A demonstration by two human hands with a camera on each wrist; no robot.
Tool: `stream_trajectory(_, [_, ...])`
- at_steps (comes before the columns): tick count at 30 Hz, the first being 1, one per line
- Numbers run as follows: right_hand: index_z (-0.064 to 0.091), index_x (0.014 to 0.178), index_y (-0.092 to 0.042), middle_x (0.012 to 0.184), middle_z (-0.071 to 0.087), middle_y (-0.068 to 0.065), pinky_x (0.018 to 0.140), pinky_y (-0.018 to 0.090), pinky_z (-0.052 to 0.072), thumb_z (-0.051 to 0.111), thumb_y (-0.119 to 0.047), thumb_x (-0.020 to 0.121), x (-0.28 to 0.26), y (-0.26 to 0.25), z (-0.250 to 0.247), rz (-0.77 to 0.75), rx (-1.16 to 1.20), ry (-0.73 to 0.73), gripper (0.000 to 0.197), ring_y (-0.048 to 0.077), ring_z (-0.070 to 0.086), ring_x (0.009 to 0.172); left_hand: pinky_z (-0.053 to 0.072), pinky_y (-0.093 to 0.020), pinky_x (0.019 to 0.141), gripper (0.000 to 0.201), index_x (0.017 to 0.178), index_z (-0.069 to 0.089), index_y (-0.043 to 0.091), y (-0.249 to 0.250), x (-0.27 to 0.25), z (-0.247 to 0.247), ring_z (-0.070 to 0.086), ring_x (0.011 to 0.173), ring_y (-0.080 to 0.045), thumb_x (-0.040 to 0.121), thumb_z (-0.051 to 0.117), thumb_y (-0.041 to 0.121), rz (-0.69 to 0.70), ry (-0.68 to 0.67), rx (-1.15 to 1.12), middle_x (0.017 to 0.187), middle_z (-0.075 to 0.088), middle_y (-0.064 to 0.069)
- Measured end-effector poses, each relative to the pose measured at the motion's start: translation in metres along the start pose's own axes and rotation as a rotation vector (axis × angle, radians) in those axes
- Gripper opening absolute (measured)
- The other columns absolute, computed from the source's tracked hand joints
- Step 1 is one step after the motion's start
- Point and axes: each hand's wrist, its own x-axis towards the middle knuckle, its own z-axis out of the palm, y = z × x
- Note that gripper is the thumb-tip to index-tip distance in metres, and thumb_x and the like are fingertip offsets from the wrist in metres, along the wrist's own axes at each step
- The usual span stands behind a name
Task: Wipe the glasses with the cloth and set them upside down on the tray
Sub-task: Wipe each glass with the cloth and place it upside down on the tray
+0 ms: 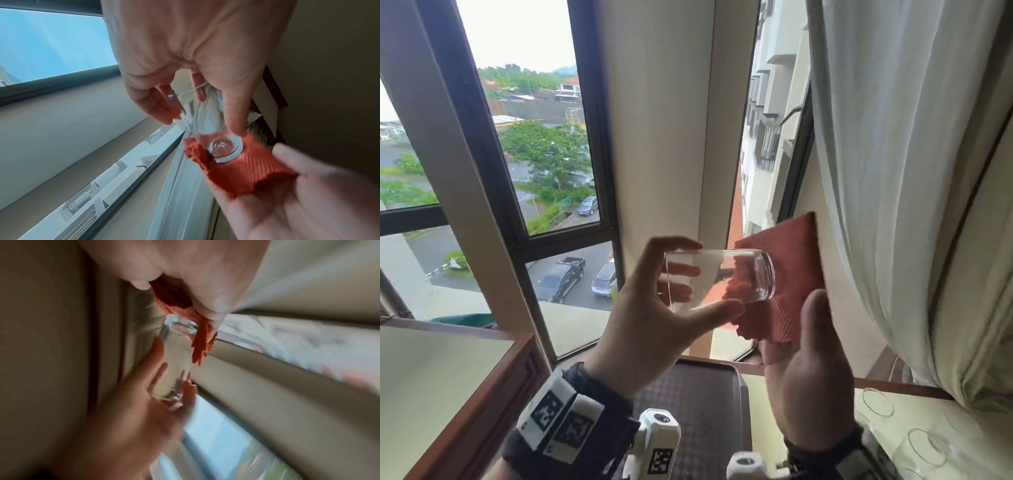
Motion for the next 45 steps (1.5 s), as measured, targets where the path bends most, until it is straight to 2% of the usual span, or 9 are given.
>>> stream_trajectory(5, [0.048,0.142,0.005,0.157,0.043,0.010,0.119,0.042,0.034,0.026,-0.029,0.109,0.022,-0.012,0.006,-0.246,-0.394,-0.222,0.053,0.024,0.037,0.148,0.066,-0.036,0.079,0.077,0.117,0.058,0.048,-0.005,-0.009,0.012,0.075,0.090,-0.014,0.051,0.094,0.066,-0.013,0.010,-0.044,0.108,0.075,0.016])
stream_trajectory(13, [0.076,0.082,-0.030,0.078,0.078,-0.005,0.061,0.015,0.055,0.043,-0.048,0.093,0.027,-0.018,-0.015,0.029,-0.255,-0.052,0.040,0.016,0.075,0.074,0.065,-0.038,0.076,0.071,0.120,0.062,0.045,-0.007,-0.015,0.025,0.075,0.086,-0.019,0.058,0.093,0.061,0.070,0.068,-0.117,0.107,0.076,0.009])
stream_trajectory(18, [0.042,0.151,-0.008,0.156,0.044,0.012,0.113,0.033,0.042,0.028,-0.046,0.105,0.008,0.007,-0.007,-0.294,-0.548,-0.209,0.061,0.017,0.047,0.141,0.066,-0.036,0.076,0.073,0.118,0.061,0.049,-0.011,-0.004,0.029,0.076,0.087,-0.011,0.056,0.093,0.068,-0.061,0.130,-0.102,0.103,0.076,0.015])
stream_trajectory(21, [0.045,0.145,0.002,0.162,0.032,0.014,0.121,0.053,0.029,0.028,-0.026,0.109,0.020,0.005,-0.008,-0.503,-0.780,-0.261,0.049,0.031,0.026,0.152,0.066,-0.035,0.076,0.073,0.117,0.062,0.050,-0.012,-0.005,0.030,0.075,0.086,-0.010,0.054,0.091,0.073,-0.056,0.063,-0.072,0.103,0.076,0.017])
stream_trajectory(28, [0.066,0.083,-0.015,0.062,0.071,-0.010,0.054,0.011,0.049,0.029,-0.041,0.103,0.029,-0.020,-0.023,0.004,-0.412,-0.014,0.050,0.003,0.070,0.059,0.066,-0.038,0.076,0.069,0.117,0.064,0.046,-0.009,-0.007,0.038,0.076,0.084,-0.019,0.055,0.094,0.058,-0.019,0.041,-0.172,0.104,0.079,0.007])
stream_trajectory(33, [0.033,0.156,-0.011,0.153,0.047,0.012,0.111,0.043,0.045,0.023,-0.052,0.106,0.006,0.014,-0.014,-0.253,-0.606,-0.169,0.065,0.032,0.052,0.134,0.065,-0.033,0.073,0.076,0.120,0.064,0.041,-0.013,0.002,0.040,0.077,0.084,-0.014,0.055,0.095,0.065,-0.089,0.101,-0.151,0.103,0.078,0.011])
stream_trajectory(37, [0.042,0.150,-0.002,0.166,0.023,0.013,0.122,0.053,0.027,0.033,-0.026,0.107,0.019,0.008,-0.015,-0.507,-0.935,-0.205,0.049,0.034,0.019,0.154,0.065,-0.031,0.073,0.069,0.116,0.066,0.042,-0.011,0.000,0.041,0.074,0.081,-0.012,0.055,0.093,0.062,-0.085,0.058,-0.125,0.099,0.078,0.011])
stream_trajectory(40, [0.069,0.123,-0.012,0.129,0.068,0.002,0.099,0.035,0.053,0.033,-0.033,0.108,0.036,-0.006,-0.026,-0.492,-0.825,-0.195,0.044,0.014,0.063,0.122,0.066,-0.042,0.078,0.069,0.114,0.068,0.048,-0.009,-0.005,0.042,0.074,0.083,-0.020,0.053,0.097,0.059,-0.068,-0.033,-0.151,0.102,0.078,0.008])
stream_trajectory(45, [0.065,0.088,-0.022,0.071,0.074,-0.012,0.058,0.009,0.051,0.035,-0.033,0.108,0.021,-0.014,-0.027,-0.021,-0.402,-0.007,0.038,0.000,0.069,0.062,0.067,-0.046,0.078,0.071,0.117,0.066,0.039,-0.009,-0.004,0.043,0.077,0.083,-0.026,0.054,0.097,0.050,-0.094,0.011,-0.265,0.103,0.079,-0.001])
